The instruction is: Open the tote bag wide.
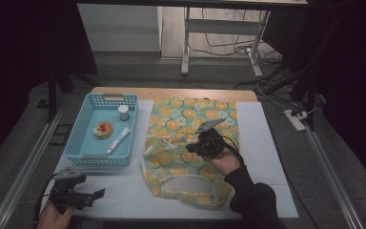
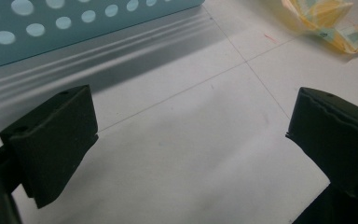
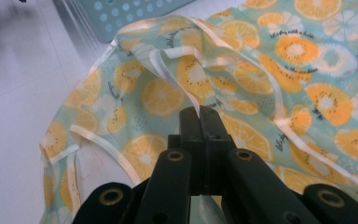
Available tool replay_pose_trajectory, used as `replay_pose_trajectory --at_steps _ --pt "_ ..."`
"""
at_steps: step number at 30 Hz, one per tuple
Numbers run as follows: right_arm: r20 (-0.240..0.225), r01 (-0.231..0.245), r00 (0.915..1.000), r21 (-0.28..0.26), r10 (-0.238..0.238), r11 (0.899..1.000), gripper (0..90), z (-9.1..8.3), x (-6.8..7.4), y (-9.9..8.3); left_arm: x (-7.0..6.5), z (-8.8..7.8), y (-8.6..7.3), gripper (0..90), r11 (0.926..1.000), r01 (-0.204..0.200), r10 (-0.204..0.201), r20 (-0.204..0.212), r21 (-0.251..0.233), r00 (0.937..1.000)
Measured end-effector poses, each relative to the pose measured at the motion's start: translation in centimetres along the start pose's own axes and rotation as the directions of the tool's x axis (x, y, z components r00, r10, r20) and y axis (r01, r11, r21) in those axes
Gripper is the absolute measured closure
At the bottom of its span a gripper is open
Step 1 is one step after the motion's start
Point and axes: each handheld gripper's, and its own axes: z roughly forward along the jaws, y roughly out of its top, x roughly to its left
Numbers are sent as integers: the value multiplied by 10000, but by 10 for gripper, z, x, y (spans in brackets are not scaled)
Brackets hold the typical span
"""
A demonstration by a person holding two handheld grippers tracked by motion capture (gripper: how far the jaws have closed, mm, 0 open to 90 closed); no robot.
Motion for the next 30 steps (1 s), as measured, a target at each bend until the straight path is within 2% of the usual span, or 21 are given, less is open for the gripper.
replay_pose_trajectory --at_steps 19,30 --pt "173 249 9996 -616 -239 9978 900 -15 -2 33 1 0 0 17 10000 96 -96 41 -23 9999" --pt "253 397 9990 -815 -377 9959 900 -16 -2 46 1 0 0 18 10000 90 -90 43 -25 10000"
